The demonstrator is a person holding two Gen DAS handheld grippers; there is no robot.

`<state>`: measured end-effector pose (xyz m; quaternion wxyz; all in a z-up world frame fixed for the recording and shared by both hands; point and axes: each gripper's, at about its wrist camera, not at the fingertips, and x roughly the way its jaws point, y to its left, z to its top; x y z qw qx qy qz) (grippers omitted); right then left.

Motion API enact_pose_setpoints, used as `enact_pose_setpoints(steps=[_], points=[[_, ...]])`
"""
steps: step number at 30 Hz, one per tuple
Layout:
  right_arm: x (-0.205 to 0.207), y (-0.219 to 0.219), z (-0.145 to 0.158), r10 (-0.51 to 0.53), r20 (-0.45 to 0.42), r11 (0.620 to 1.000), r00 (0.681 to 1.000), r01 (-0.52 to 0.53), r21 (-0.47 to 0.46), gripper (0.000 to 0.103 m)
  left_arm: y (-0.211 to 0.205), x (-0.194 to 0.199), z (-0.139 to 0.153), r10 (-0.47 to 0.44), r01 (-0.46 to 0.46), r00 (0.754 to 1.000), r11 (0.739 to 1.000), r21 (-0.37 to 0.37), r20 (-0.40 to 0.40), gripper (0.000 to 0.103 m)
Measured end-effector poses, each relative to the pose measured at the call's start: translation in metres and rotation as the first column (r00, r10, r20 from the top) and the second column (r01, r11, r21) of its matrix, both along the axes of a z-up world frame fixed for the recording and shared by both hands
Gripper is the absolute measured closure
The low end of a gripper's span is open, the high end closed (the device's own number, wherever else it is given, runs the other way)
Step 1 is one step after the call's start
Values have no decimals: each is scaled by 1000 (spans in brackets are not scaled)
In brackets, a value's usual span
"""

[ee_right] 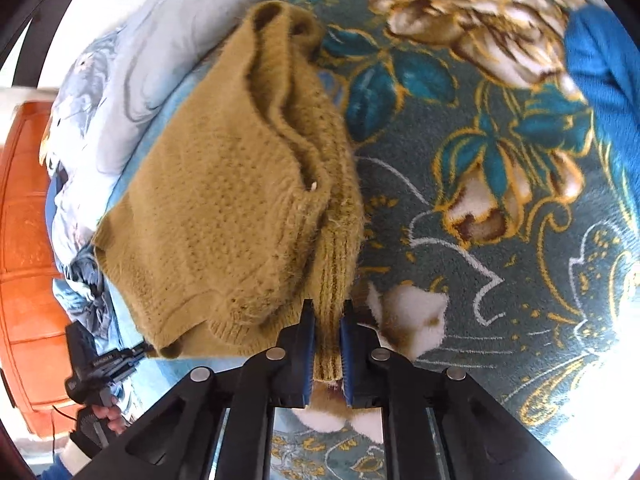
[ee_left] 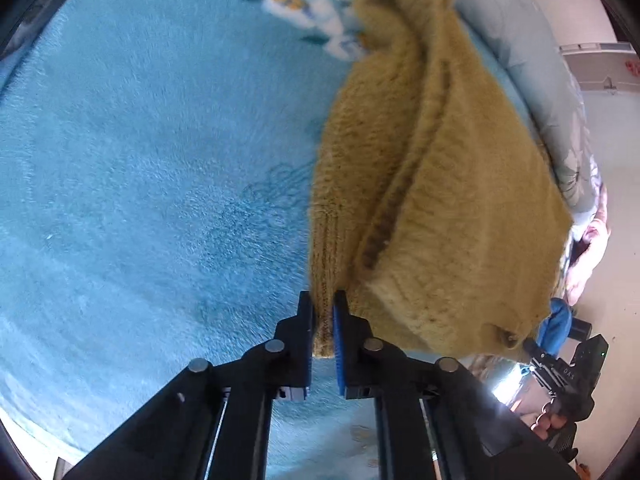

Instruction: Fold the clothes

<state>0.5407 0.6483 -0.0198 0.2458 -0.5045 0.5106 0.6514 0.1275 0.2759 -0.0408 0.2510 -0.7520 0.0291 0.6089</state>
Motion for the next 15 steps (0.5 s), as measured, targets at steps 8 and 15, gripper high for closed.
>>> enact_pose_setpoints(steps=[8, 15], points=[[14, -19, 26, 7, 3, 1000, 1000, -7, 30, 92, -15, 3, 33, -64, 62, 996, 998, -29, -69, 95], [29, -27, -21, -42, 75, 998, 996, 45, -42, 92, -17, 2, -2, -80, 76, 996, 992, -101, -32, 94]])
